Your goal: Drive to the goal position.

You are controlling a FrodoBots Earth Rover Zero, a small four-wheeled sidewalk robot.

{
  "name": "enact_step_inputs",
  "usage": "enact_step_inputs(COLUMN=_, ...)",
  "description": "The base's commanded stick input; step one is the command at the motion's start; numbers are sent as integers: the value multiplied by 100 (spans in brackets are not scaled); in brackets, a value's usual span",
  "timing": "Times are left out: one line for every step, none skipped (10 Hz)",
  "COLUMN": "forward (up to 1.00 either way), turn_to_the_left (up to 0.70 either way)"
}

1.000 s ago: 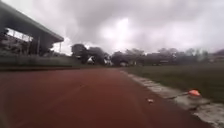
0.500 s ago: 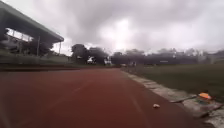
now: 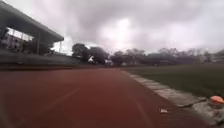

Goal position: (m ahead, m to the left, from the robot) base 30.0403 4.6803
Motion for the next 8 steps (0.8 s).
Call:
enact_step_inputs(forward=50, turn_to_the_left=2)
enact_step_inputs(forward=50, turn_to_the_left=2)
enact_step_inputs(forward=50, turn_to_the_left=2)
enact_step_inputs(forward=50, turn_to_the_left=2)
enact_step_inputs(forward=50, turn_to_the_left=2)
enact_step_inputs(forward=50, turn_to_the_left=2)
enact_step_inputs(forward=50, turn_to_the_left=2)
enact_step_inputs(forward=50, turn_to_the_left=2)
